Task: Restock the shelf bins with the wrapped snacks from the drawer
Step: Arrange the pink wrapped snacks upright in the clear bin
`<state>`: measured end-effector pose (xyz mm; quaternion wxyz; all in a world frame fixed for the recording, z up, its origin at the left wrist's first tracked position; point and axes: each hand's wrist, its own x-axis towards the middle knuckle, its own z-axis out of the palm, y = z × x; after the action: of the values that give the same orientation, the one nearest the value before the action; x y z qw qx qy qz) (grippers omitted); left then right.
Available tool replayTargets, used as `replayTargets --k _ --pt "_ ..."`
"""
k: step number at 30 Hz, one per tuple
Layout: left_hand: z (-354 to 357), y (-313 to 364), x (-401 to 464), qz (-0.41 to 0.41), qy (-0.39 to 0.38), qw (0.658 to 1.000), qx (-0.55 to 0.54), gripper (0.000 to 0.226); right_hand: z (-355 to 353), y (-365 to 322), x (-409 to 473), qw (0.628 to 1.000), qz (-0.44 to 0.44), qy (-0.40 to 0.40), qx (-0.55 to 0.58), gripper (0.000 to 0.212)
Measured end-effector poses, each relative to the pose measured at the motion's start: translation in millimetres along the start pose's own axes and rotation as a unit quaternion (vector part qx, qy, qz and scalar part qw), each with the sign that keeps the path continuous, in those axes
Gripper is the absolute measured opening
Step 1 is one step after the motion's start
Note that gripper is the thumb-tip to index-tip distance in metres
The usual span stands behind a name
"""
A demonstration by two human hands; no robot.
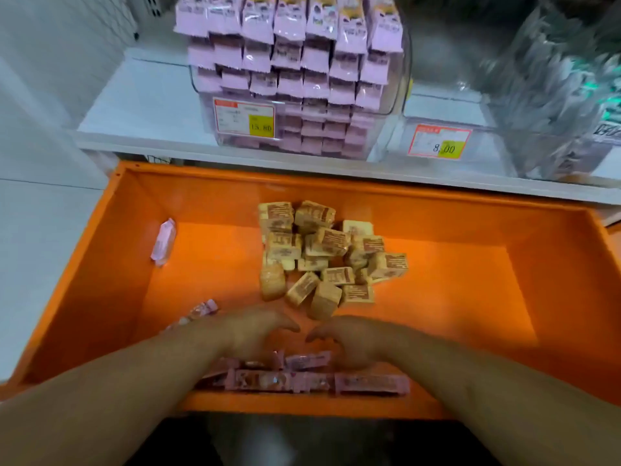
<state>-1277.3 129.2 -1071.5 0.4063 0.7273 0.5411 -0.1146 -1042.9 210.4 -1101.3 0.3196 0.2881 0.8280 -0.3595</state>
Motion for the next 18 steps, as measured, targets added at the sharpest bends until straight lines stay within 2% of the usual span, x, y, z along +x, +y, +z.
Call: replayTargets --k 2,6,11,15,18 --pt "-1 0 10 0.000 -0.056 0.998 -0.013 0.075 4 2 17 0.999 -0.016 -0.025 -0.022 0.067" --pt "14 -17 37 -0.029 -0.102 0.994 0.004 0.068 16 6 39 0.995 -0.045 -0.046 -0.083 0.058" --pt "32 -34 55 -0.033 -0.113 0.993 0.023 0.075 27 6 48 0.983 -0.074 -0.014 -0.170 0.033" --pt "40 -39 57 -0.041 -0.101 0.994 -0.011 0.064 26 9 47 0.981 -0.084 0.013 -0.175 0.025" --pt "37 -38 57 -0.069 -0.073 0.992 -0.071 0.062 16 12 37 0.982 -0.059 0.019 -0.176 0.023"
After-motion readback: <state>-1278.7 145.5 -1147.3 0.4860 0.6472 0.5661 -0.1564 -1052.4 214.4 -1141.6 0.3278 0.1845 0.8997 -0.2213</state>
